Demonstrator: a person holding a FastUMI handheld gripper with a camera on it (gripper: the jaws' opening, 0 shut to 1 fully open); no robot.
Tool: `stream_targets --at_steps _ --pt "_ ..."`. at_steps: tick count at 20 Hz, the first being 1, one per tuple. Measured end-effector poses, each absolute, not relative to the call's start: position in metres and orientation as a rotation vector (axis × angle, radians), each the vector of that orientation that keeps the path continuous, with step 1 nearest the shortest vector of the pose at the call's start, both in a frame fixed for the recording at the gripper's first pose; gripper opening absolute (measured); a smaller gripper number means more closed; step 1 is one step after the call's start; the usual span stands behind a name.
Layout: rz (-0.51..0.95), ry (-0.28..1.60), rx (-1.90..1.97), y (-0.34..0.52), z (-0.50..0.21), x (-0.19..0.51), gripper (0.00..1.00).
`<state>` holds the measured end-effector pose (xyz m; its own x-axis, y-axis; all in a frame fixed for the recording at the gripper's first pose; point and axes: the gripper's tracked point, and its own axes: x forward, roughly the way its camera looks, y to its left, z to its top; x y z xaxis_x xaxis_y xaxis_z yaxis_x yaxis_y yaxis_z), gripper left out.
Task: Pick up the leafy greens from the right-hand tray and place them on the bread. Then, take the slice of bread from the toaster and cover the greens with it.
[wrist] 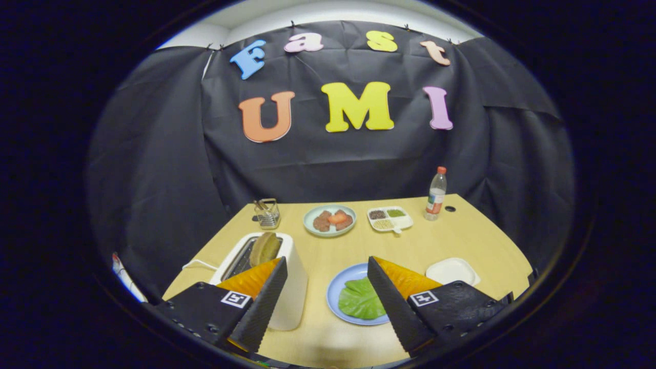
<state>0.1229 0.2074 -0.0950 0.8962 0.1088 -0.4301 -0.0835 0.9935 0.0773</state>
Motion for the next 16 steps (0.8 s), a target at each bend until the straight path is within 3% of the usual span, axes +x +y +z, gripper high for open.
stream_targets --at_steps 6,14,16 --pt "0.156 0.429 0.040 0.264 -0.086 0.139 0.96" --pt "0.174 0.544 0.055 0.301 -0.146 0.188 0.97" --pt "0.158 0.568 0.040 0.300 -0.154 0.195 0.89"
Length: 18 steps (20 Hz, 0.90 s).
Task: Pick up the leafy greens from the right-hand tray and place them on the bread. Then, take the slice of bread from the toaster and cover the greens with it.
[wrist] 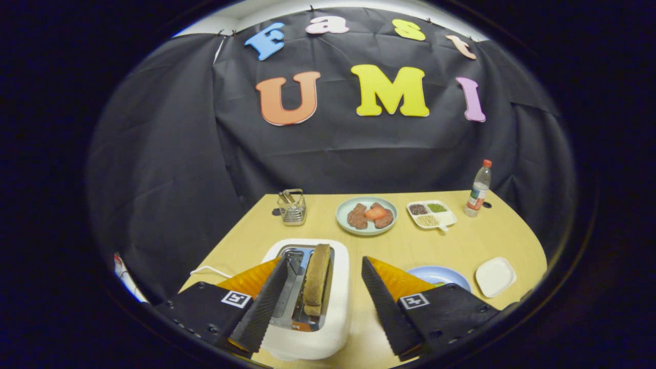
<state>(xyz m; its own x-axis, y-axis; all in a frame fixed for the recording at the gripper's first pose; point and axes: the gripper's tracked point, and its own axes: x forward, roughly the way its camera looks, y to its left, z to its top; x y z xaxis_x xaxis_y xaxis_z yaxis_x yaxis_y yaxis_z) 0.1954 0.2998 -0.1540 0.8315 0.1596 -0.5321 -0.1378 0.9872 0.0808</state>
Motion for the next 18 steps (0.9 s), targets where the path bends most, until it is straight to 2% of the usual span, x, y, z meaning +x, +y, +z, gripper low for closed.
stream_targets --at_steps 1,2,7,9,11,18 --pt "0.157 0.573 0.031 0.302 -0.159 0.199 0.77" --pt "0.154 0.581 0.021 0.304 -0.164 0.201 0.74" --pt "0.180 0.599 0.025 0.320 -0.172 0.206 0.28" --pt "0.164 0.605 0.012 0.313 -0.168 0.202 0.15" --pt "0.145 0.601 -0.023 0.309 -0.165 0.199 0.07" --pt "0.160 0.473 -0.004 0.317 -0.106 0.185 0.07"
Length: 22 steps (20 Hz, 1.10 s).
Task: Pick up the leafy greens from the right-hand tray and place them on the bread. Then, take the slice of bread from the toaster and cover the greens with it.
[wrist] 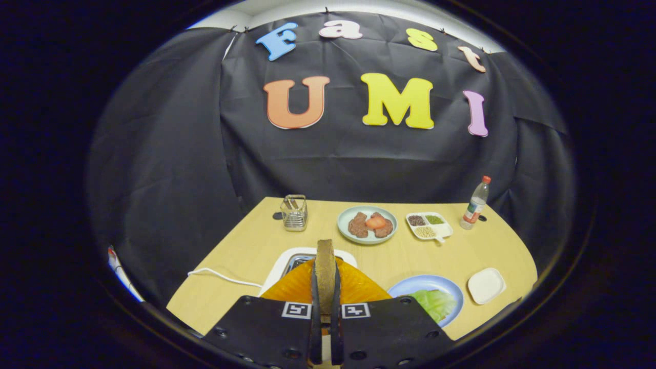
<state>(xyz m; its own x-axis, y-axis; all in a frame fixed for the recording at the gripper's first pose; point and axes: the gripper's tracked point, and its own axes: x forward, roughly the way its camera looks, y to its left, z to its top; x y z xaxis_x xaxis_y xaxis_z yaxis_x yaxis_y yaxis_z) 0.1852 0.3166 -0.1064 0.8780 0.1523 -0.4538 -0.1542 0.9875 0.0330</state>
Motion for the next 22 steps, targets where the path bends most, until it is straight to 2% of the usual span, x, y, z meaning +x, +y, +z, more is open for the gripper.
stream_targets --at_steps 12,17,22 --pt "0.135 0.323 0.003 0.259 -0.023 0.150 0.07" --pt "0.103 0.296 0.019 0.230 -0.022 0.148 0.07" --pt "0.086 0.350 0.043 0.209 -0.063 0.158 0.07"
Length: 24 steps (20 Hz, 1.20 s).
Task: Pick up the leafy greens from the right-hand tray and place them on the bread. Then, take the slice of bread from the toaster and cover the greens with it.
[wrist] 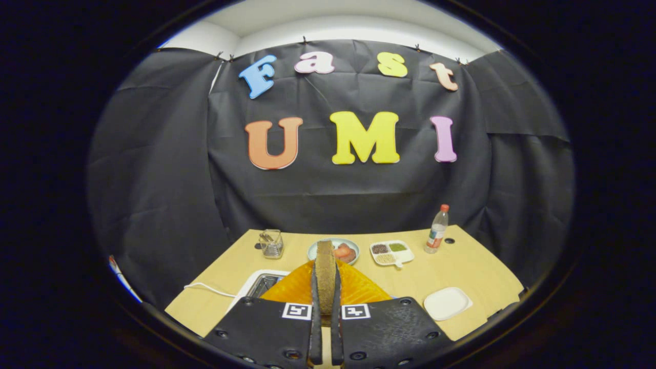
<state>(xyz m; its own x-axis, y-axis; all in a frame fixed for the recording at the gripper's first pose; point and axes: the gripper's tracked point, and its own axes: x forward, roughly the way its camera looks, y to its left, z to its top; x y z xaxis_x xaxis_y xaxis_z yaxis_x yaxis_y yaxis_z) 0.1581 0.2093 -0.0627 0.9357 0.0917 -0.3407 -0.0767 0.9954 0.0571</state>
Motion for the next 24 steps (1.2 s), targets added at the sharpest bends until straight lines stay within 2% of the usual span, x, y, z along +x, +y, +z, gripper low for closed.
stream_targets --at_steps 14,18,24 --pt "0.021 0.594 0.165 0.139 -0.219 0.210 0.07" --pt "0.052 0.615 0.208 0.135 -0.230 0.210 0.07" --pt "0.022 0.625 0.117 0.111 -0.247 0.210 0.07"
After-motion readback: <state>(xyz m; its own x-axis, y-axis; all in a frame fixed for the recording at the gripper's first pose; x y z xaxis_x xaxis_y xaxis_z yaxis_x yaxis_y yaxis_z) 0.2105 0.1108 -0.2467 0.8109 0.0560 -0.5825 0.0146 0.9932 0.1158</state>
